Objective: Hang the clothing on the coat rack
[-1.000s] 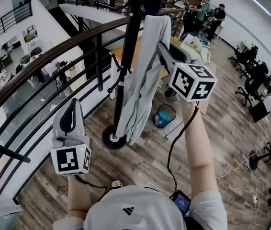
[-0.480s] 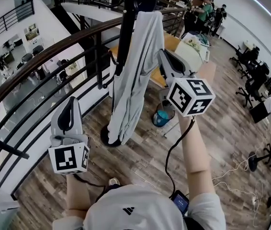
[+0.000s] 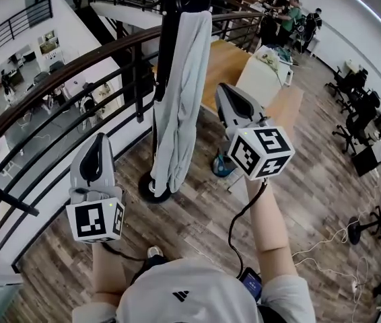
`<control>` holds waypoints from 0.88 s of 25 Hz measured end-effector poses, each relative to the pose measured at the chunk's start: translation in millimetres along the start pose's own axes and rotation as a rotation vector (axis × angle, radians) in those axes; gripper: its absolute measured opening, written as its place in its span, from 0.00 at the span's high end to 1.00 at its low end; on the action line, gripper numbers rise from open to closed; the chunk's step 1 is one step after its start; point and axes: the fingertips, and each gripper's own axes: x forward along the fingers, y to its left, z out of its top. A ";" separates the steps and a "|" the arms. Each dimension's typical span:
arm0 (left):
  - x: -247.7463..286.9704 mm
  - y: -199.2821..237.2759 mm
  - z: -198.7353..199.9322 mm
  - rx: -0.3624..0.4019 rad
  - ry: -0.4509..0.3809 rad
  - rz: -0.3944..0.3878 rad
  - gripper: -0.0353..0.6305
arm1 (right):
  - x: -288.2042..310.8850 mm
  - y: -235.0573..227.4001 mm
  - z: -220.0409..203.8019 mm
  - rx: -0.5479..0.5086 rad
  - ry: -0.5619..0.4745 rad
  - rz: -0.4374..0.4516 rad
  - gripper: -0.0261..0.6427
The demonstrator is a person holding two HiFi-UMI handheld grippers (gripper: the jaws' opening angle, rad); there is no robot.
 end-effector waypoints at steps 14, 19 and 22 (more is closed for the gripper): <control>-29.3 -33.1 18.5 0.019 0.007 0.014 0.94 | -62.9 5.7 -14.1 -0.020 -0.014 -0.007 0.96; -40.3 -46.7 21.7 0.022 0.015 0.018 0.94 | -84.9 5.1 -18.8 -0.034 -0.017 -0.013 0.96; -46.7 -55.7 23.1 0.025 0.018 0.014 0.94 | -97.5 6.5 -23.8 -0.030 -0.013 -0.009 0.96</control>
